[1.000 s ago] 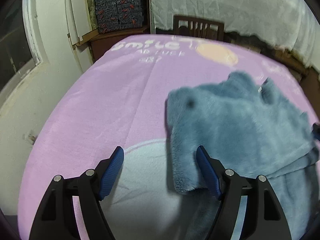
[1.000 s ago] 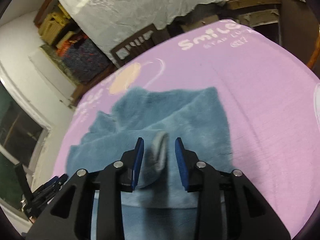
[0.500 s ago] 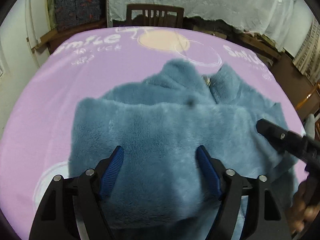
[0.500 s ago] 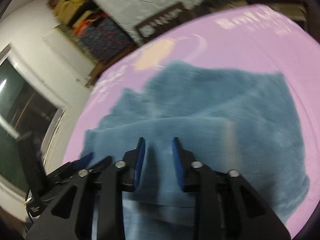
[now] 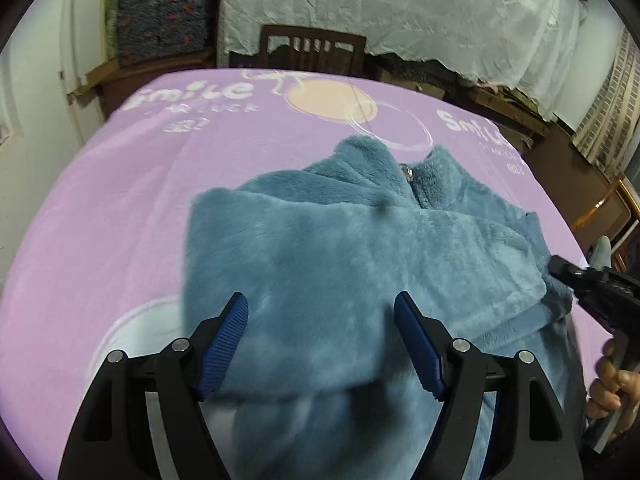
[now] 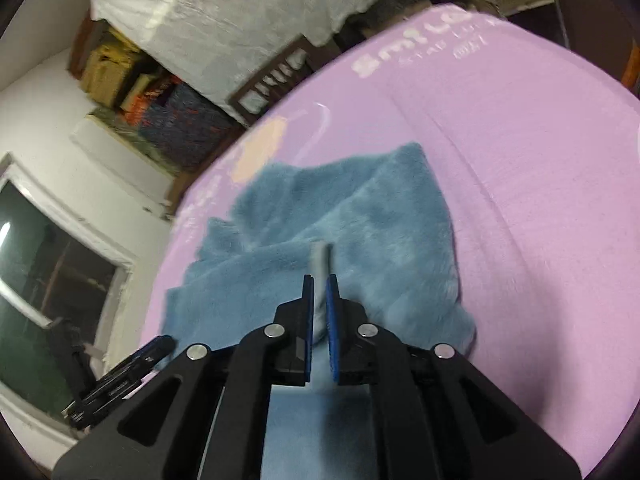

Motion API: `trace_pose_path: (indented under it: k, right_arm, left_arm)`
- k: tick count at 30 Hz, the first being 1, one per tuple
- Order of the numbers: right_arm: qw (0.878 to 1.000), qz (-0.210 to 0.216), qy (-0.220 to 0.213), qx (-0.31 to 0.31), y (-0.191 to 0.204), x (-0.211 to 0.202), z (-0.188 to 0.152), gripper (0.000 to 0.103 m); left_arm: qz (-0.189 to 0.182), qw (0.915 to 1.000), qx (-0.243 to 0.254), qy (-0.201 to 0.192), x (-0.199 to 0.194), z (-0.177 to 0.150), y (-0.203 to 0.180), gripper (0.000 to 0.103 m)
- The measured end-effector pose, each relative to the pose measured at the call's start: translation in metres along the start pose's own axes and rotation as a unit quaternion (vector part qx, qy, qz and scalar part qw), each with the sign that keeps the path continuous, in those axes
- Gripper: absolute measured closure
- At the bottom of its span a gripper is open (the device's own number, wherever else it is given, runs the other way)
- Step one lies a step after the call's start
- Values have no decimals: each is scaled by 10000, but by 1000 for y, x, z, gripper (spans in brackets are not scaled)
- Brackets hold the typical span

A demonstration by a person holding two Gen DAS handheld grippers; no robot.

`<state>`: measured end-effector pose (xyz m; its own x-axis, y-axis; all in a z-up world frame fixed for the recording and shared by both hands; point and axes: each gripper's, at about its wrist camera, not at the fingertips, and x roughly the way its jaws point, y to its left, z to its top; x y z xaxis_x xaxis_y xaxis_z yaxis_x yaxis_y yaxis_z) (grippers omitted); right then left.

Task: Fold large clothes

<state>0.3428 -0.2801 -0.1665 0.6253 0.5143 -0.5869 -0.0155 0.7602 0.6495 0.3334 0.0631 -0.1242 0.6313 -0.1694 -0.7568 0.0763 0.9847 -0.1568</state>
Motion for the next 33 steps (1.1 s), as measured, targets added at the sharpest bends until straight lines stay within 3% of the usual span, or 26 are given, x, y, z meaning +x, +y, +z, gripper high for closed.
trace_pose_path:
  k: [4,6,9,11,16,24,28,33]
  right_arm:
    - [9989,332,228,-247,13,-15,-31,92]
    - [9971,451,517,-321,16,-15,-48,84]
    - [9952,326,886,-271,12,-13,-70,68]
    - [9939,218,1055,-224,5,-13,-78,71]
    - [9935,276,1085,-212,-5,-35,-90,71]
    - [9937,396,1046,-121,-21,-70,-111,76]
    - [9947,344,964,-29,-31,-92,-120,76]
    - [9986,91,522,-53,-39,-128,-116,71]
  left_arm:
    - [-147,9998,-74,-56,-24,-23,1,27]
    - [-232,9997,-33,-26,-31,-33,-4,26]
    - [-442,9987,78,249,-33,-54,-13,26]
    - [-409,9980,134,469,-27,-64,-16,26]
    - [-60,9969,530,576,-26,-79,-27,24]
    - [196,9955,739,565,-43,-108,-31,21]
    - [186,9965,629,512,-57,-118,-27,21]
    - [86,9993,238,271,-88,-123,-6,21]
